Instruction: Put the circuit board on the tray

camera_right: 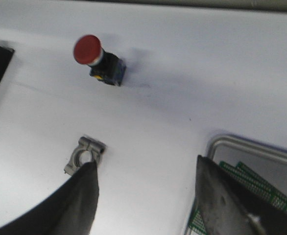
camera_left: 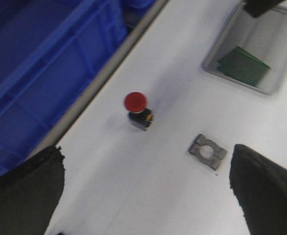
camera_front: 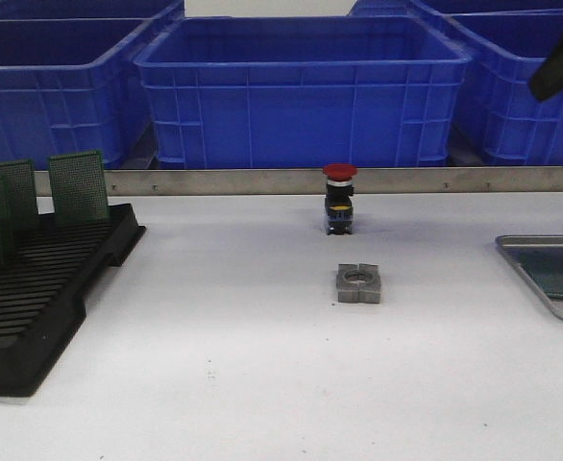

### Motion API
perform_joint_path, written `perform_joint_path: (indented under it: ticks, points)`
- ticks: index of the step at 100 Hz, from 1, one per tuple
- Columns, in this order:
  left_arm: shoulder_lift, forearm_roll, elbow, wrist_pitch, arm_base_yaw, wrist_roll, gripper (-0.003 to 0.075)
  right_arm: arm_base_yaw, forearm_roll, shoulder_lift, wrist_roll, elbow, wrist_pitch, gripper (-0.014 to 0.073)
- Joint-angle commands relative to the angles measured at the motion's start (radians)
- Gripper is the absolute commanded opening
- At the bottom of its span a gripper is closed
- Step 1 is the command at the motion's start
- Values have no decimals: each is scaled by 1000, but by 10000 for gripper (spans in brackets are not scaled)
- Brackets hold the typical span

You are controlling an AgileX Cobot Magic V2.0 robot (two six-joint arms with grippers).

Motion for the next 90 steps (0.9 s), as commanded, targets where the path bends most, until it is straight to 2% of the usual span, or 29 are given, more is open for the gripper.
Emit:
perform_joint_path:
  ticks: [1,24,34,58,72,90]
  points:
    - [-132,-30,76,-182,37,-51,640,43,18,-115,-3,0,-78,462]
    - [-376,-55,384,-493,118,-90,640,161,-21,-290,-20,130,-330,462]
    - [-481,-73,493,-573,150,-121,640,201,-21,-373,-47,223,-452,462]
    - [-695,-132,736,-713,176,-122,640,247,-21,-601,-81,440,-700,462]
    - [-830,-154,872,-791,176,-124,640,248,-21,-766,-81,564,-778,462]
    - [-981,-154,990,-796,176,-124,640,248,-19,-996,-81,718,-840,462]
